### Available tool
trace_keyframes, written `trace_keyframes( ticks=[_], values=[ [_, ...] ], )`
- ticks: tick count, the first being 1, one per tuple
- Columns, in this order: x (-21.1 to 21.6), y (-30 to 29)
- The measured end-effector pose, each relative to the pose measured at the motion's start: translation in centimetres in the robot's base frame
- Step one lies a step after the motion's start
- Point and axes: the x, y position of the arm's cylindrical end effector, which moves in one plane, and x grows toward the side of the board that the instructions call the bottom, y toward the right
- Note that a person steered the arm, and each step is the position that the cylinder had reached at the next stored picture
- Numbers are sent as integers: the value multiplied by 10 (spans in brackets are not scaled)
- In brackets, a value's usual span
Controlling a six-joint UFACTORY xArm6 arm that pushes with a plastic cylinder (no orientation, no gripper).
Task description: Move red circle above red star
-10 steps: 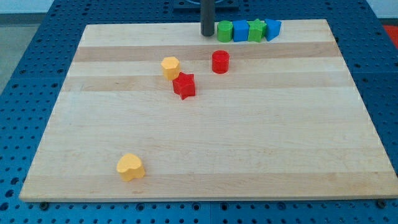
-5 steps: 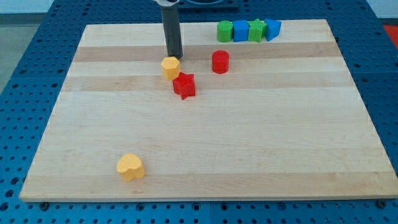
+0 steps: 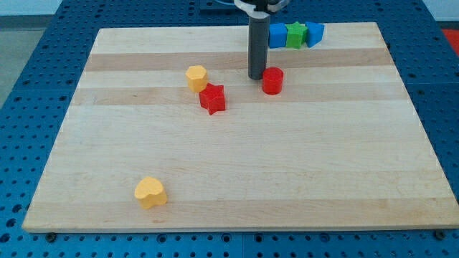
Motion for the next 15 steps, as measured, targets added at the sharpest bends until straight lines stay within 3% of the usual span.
trace_keyframes(
  ticks=[2, 4, 5, 7, 9, 10, 12, 13, 15],
  values=[
    [-16, 23],
    [-13, 109],
    [6, 99],
    [6, 8],
    [32, 58],
    [53, 44],
    [41, -44],
    [41, -52],
    [26, 34]
  ],
)
